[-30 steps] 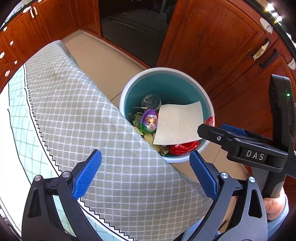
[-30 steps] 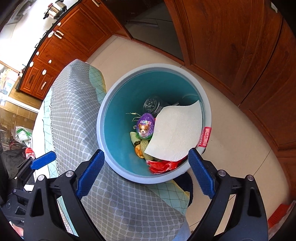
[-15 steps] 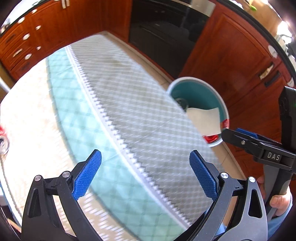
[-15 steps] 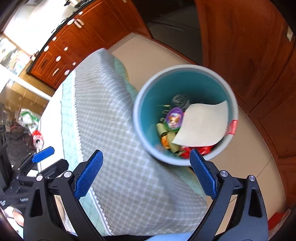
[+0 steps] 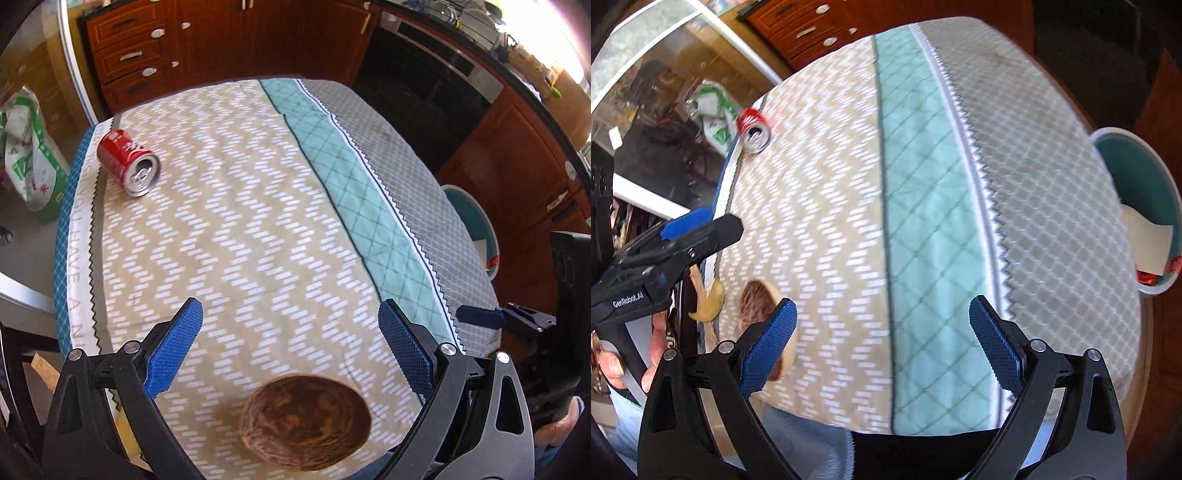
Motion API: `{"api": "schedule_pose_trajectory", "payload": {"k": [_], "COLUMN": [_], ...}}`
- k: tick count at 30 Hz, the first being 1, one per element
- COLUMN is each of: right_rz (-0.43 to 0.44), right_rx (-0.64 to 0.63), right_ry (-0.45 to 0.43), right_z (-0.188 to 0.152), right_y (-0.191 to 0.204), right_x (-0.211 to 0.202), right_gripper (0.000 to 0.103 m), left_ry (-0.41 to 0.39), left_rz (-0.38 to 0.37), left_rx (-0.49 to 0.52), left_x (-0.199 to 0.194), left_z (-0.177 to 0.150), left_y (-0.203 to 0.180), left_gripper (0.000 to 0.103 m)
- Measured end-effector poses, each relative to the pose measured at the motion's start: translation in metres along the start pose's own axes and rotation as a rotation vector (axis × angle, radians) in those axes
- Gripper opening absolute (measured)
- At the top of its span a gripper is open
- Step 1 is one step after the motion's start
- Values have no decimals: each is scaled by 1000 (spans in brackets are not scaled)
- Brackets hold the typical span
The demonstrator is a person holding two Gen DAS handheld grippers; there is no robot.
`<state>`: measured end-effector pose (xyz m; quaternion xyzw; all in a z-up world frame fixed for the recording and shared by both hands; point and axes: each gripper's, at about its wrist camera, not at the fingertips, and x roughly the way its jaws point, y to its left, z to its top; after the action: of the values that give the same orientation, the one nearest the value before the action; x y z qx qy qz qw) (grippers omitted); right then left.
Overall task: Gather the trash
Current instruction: 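Grasp the brown coconut shell with the right tool while the left tool grasps the red can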
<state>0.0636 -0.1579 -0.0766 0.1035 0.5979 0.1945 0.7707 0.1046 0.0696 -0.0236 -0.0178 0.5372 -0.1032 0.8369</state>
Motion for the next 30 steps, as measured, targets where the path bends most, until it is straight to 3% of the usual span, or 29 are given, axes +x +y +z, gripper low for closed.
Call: {"api": "schedule_pose_trajectory", "payload": {"k": [5,12,18,19,25,30], "right_rz": [12,13,0,-12,-33,-65], "right_rx": [-126,-185,-211,-219,-159,-77], "right_ry": [114,157,158,151,68,-3], "right_z": [-13,-17,-15,-15,20,63], "right_y": [53,76,89,93,76,51], "right_x": [34,59,76,77,65,57], "right_gripper": [91,90,34,14,8,8], "left_ry": [1,10,32,36,51,44], "left_rz": [-7,5,2,1,19,64], "left_rx": [-46,-101,-153,-159,-206,-247], "left_x": [-3,3,13,16,29,41], "left_z": [-17,-23,-24,-23,-9,29], "left_y": [26,57,79,81,103,124], "left_gripper": [96,96,96,96,96,96]}}
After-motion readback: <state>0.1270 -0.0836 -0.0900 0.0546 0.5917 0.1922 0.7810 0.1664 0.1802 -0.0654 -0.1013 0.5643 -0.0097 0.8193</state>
